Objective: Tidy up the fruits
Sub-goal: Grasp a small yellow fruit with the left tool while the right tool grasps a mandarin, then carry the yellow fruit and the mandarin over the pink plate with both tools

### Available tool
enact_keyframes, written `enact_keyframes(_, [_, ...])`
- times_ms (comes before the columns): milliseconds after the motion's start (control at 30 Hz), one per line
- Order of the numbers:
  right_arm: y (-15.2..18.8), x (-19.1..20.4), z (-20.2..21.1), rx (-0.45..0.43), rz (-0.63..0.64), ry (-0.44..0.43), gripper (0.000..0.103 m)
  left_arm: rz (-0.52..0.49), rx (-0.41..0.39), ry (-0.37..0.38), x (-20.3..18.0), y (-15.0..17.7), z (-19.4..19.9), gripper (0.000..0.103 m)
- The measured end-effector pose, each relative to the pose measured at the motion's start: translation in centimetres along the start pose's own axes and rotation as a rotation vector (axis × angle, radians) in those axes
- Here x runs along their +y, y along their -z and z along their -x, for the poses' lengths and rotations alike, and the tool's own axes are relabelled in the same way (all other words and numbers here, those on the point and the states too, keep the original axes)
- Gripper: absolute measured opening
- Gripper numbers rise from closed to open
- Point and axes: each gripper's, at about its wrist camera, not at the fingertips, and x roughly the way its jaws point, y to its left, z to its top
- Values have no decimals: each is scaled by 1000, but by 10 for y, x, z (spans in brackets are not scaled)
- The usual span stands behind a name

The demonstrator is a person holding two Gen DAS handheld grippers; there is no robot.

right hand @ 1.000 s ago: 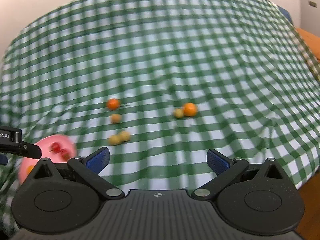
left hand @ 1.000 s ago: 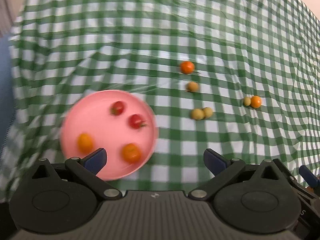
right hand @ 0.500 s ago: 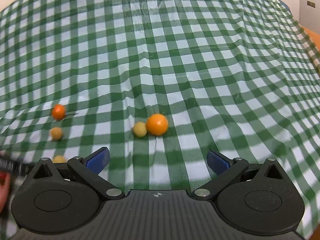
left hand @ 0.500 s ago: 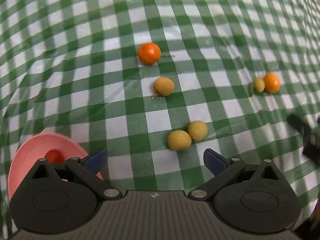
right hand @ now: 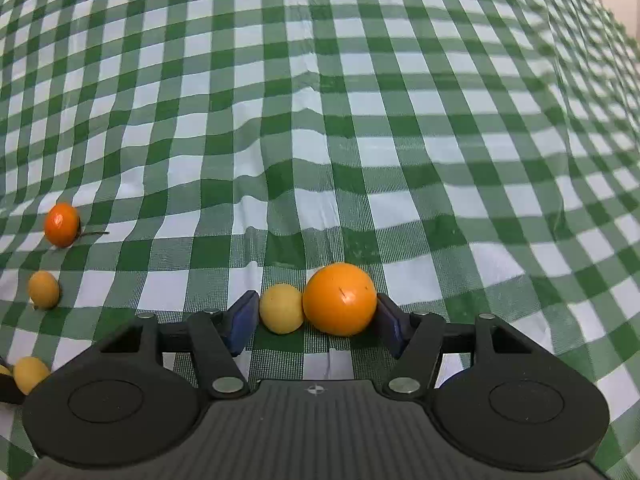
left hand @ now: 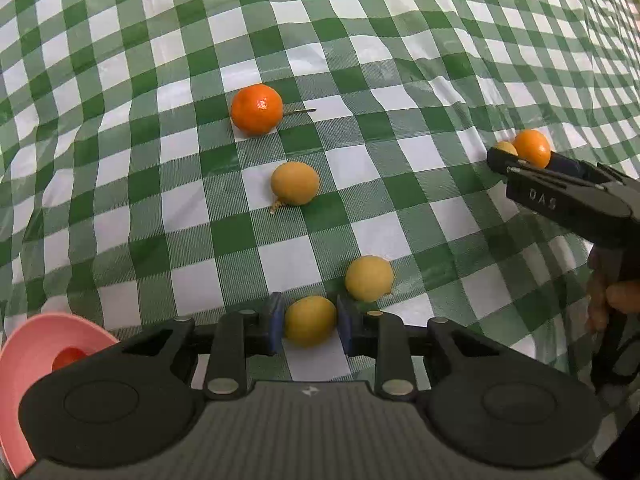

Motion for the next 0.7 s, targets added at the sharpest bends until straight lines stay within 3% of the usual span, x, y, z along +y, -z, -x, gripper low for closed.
enact_keyframes(67, [1,-2,11,-19,-15,8,58,22,-19,5,2,3,10,31])
enact_keyframes(100, [1,-3,15,-20,-20,11,44,37,-26,16,4,5,16,31])
enact_keyframes(233, [6,-7,20,18,-27,16,38,58,-31,17,6,10,26,31])
enact_keyframes(333, [6,-12,18,44,-70,4,39,70,-26,7,9,16,30,31])
enact_keyframes(400, [2,-14,16,33,-88,22,48,81,-25,6,11,18,32,31])
enact_keyframes(500, [-5,-14,5,23,-68,10,50,85,-23,8,12,21,31,31])
enact_keyframes(567, [-9,-14,-6,36,-44,7,50,92,-22,10,13,20,29,31])
enact_keyframes(600, [-10,-14,-8,27,-33,10,48,99,-23,16,13,19,29,31])
enact_keyframes(633, [-10,-13,-9,22,-15,4,40,107,-26,23,14,19,30,31])
enact_keyframes(700, [-9,-10,-2,12,6,22,40,124,-34,30,15,19,34,31])
